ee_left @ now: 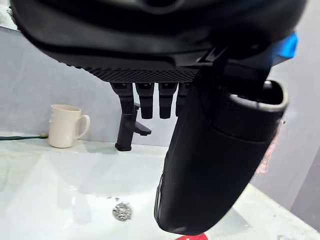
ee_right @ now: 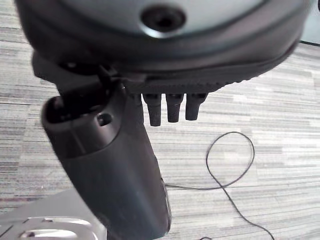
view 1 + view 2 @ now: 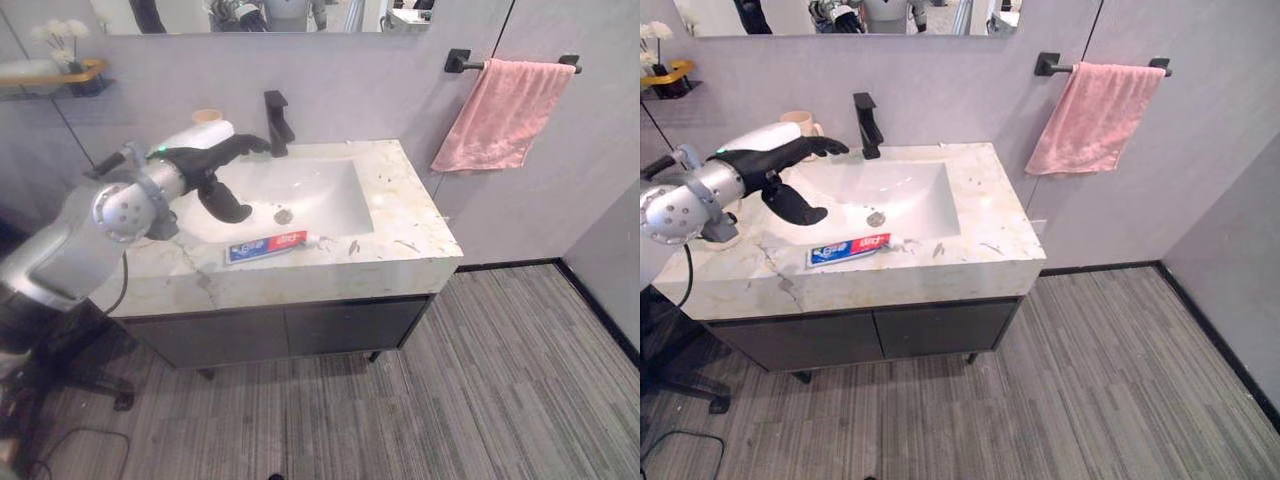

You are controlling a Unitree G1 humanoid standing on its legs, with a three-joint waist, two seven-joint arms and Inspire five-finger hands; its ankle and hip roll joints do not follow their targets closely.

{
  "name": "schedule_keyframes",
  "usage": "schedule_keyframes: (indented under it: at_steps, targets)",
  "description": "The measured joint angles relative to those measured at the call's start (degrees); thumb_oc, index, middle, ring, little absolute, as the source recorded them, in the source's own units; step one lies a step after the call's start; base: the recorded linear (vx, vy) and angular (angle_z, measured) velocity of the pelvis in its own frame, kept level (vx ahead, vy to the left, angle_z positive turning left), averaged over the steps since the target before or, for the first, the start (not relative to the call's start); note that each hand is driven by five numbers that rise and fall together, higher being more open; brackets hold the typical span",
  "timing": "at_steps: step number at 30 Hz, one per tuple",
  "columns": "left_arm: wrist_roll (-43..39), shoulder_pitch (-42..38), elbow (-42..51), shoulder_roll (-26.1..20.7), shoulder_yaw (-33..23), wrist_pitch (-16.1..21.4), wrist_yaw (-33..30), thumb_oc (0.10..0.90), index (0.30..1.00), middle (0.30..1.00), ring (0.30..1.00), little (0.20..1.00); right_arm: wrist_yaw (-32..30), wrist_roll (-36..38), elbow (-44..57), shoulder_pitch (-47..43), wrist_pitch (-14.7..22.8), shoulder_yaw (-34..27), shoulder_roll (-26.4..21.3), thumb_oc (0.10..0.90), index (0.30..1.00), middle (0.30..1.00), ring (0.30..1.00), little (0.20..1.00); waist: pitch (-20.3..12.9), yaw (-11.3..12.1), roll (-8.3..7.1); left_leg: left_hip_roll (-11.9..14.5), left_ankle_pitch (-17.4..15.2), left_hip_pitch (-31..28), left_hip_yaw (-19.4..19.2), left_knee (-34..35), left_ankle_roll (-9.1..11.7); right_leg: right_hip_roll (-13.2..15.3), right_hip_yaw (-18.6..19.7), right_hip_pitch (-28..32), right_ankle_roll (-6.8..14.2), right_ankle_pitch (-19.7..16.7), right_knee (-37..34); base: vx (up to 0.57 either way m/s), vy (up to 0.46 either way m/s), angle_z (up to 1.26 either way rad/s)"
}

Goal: Organize the bathroom.

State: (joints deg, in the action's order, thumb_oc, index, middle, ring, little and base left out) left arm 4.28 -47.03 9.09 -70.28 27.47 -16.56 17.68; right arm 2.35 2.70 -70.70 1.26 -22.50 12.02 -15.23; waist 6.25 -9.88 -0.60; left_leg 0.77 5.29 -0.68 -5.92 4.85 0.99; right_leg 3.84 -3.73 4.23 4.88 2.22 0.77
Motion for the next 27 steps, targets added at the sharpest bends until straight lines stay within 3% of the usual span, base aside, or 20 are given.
schedule_keyframes:
  at_steps: [11, 18, 27]
  targets:
    - [3.2, -2.4, -7.6, -0.2, 1.7, -2.4, 13.1, 0.800, 0.900, 0.900, 0.900, 0.900, 0.9, -0.3, -0.5, 0.0, -2.7, 0.0, 0.0, 0.800, 0.900, 0.900, 0.900, 0.900, -1.2, 0.3, 1.80, 0.1, -0.1, 0.1, -0.1, 0.0, 0.1, -0.1, 0.0, -0.3, 0.0, -0.1, 0.0, -0.01, 0.002, 0.00]
    - [3.4, -2.3, -10.2, -0.2, 4.4, -2.1, 17.5, 0.800, 0.900, 0.900, 0.900, 0.900, 0.8, -0.3, -1.0, 0.0, -3.1, 0.0, 0.0, 0.800, 0.900, 0.900, 0.900, 0.900, -1.3, 0.4, 1.73, 0.0, 0.1, 0.7, -0.2, 0.0, -0.1, 0.0, 0.1, -0.9, 0.2, -0.3, 0.0, 0.00, 0.000, 0.00]
    - [5.5, -1.9, -10.4, 0.1, 4.4, -0.6, 18.1, 0.800, 0.900, 0.900, 0.900, 0.900, 1.0, -0.3, -1.0, -0.3, -3.1, 0.0, 0.0, 0.800, 0.900, 0.900, 0.900, 0.900, -1.3, 0.3, 1.74, 0.0, 0.1, 0.9, -0.3, 0.0, -0.1, -0.1, 0.3, -1.2, 0.3, -0.3, 0.0, 0.00, 0.000, 0.00]
